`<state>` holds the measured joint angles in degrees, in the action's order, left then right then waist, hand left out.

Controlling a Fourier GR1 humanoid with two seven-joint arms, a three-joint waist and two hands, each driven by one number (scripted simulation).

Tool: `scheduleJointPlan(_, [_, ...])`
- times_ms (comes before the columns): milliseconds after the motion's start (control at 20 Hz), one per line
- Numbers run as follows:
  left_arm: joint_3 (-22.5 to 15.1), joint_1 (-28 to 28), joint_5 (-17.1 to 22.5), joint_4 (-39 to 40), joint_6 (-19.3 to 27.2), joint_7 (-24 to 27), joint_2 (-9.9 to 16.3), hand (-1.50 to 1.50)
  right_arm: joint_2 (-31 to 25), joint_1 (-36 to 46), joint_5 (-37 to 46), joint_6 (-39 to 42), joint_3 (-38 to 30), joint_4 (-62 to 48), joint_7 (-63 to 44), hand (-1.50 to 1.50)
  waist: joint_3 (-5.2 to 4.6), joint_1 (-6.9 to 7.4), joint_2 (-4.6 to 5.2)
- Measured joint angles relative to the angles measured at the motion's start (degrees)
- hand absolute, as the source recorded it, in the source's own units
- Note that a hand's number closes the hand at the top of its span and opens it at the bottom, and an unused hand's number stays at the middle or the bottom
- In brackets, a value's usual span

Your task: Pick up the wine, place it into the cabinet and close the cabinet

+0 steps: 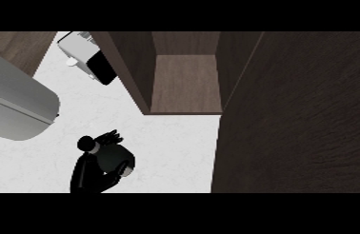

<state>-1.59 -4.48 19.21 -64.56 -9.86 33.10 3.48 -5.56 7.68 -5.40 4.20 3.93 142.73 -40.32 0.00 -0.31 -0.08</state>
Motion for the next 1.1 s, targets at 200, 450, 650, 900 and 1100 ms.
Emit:
scheduleJointPlan(200, [-1.58,0.73,-2.59,0.89,-0.72,2.74,-0.34,1.5,0.83,-1.3,0.12,0.34,0.65,-0.09,1.25,-1.5,0.11,0.04,-0.08])
scheduleJointPlan(450, [-3.36,1.98,-7.8,0.31,1.82,5.44,0.26,1.5,1.0,-2.13,0.07,1.02,0.15,-0.19,2.06,-1.5,0.19,0.02,-0.18])
scheduleJointPlan(650, [-2.57,3.27,-9.41,0.22,3.2,6.15,1.31,1.5,0.92,-2.02,0.13,0.98,0.44,0.04,1.29,-1.5,0.13,0.03,-0.16])
scheduleJointPlan(900, [2.17,3.98,-6.42,1.11,-0.14,4.69,6.2,1.5,1.29,-2.77,0.13,1.73,0.36,-0.21,2.54,-1.5,0.05,0.1,-0.04])
scheduleJointPlan(1100, [3.76,3.43,-6.63,-1.53,0.55,5.44,7.57,1.5,1.68,-2.7,0.33,1.47,1.14,-0.18,2.27,-1.5,0.02,0.21,-0.04])
